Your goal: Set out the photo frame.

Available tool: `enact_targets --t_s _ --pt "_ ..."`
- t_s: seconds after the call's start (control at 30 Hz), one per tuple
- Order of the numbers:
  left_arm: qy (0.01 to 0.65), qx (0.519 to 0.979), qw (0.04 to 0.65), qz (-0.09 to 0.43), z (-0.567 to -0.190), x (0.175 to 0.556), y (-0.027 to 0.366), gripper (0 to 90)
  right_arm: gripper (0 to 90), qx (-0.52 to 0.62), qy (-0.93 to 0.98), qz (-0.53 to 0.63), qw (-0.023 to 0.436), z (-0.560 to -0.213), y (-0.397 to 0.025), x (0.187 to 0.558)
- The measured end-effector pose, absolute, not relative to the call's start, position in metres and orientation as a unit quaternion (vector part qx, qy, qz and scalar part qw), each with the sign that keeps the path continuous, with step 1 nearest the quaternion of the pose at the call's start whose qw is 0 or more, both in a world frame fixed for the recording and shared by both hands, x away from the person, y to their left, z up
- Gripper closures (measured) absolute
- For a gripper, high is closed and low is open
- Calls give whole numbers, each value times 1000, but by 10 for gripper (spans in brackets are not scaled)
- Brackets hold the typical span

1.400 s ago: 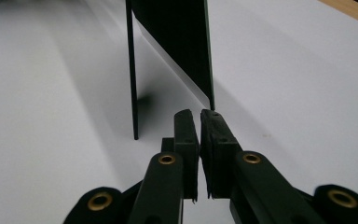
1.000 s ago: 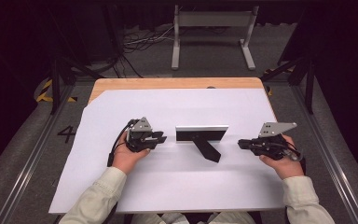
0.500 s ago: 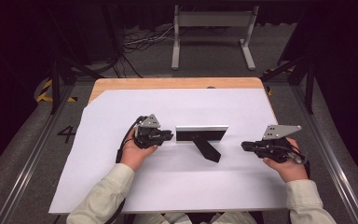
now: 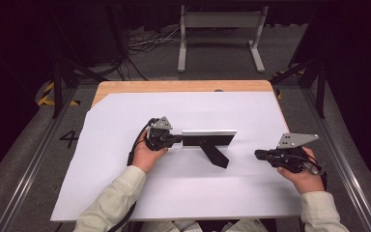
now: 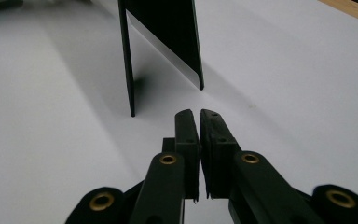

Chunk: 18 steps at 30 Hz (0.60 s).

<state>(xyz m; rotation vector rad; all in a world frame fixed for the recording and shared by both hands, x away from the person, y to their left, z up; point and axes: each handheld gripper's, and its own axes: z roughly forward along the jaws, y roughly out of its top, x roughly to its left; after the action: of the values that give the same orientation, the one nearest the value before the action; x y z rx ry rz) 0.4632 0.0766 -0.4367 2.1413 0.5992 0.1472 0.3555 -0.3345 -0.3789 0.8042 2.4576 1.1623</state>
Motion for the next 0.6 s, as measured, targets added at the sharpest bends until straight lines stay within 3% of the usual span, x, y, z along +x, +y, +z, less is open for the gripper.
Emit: enact_targets --t_s 0.6 --pt "227 883 408 56 -446 469 64 900 854 279 856 406 156 -376 -337 348"
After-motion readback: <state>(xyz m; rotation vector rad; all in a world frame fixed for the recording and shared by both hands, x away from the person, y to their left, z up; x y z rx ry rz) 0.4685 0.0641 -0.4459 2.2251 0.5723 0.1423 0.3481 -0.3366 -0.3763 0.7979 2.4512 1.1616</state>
